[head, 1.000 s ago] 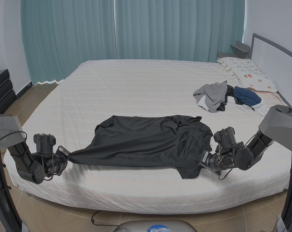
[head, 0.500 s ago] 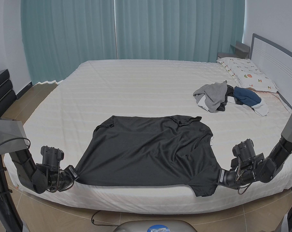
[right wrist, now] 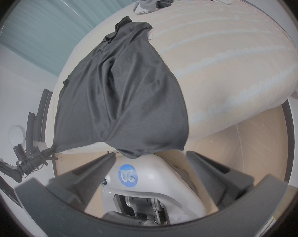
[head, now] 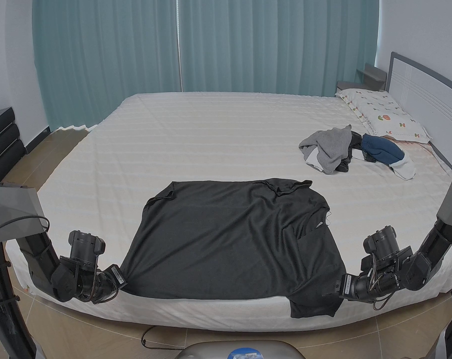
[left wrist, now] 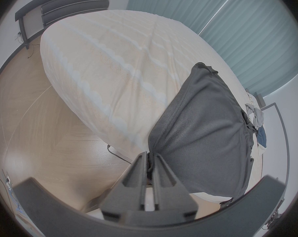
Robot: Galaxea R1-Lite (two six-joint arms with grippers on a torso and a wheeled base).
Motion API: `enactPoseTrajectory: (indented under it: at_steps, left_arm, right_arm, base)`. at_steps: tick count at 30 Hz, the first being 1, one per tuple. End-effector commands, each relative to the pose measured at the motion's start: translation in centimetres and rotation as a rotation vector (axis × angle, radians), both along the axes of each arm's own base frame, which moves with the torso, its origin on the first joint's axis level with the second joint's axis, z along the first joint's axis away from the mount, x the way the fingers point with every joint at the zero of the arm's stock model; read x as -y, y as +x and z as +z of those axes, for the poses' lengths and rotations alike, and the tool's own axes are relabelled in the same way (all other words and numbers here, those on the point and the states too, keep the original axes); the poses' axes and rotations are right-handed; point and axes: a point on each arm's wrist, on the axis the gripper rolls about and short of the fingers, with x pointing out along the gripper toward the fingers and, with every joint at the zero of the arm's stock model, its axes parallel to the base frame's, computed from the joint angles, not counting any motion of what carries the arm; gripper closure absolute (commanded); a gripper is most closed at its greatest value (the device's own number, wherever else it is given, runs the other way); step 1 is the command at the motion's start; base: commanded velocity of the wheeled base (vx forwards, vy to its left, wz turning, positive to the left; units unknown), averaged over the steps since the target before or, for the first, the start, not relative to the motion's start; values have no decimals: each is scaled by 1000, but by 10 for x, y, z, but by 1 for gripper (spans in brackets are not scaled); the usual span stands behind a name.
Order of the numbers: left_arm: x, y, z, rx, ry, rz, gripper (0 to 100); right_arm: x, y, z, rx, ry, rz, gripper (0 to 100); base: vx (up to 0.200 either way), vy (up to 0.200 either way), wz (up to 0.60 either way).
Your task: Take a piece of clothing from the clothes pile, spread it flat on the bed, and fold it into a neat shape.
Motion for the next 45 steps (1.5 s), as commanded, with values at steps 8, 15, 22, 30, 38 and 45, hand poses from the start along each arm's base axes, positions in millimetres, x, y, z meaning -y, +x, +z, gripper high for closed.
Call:
enactPoseTrajectory:
  at_steps: [8, 15, 22, 30, 38, 45]
  left_arm:
    - [1, 5, 18, 78, -17, 5, 0]
    - [-1, 6, 26, 111, -23, 14, 0]
    - [-11, 14, 30, 132, -53, 89, 0]
    - [-10, 15, 28, 129, -62, 82, 0]
    - [-10, 18, 29, 139, -79, 88, 0]
    - [-9, 21, 31, 145, -96, 104, 0]
  right_arm:
    - [-13, 41, 23, 94, 171, -82, 0]
    - [6, 44, 26, 128, 220, -160, 0]
    - [9, 40, 21, 130, 238, -157, 0]
    - [9, 37, 22, 130, 238, -157, 0]
    - [8, 37, 20, 124, 238, -156, 0]
    - [7, 37, 19, 121, 237, -151, 0]
  base:
    - [0, 0, 0]
    - [0, 0, 0]
    - [0, 57, 0]
    - [0, 175, 0]
    - [0, 0, 0]
    - [114, 0, 0]
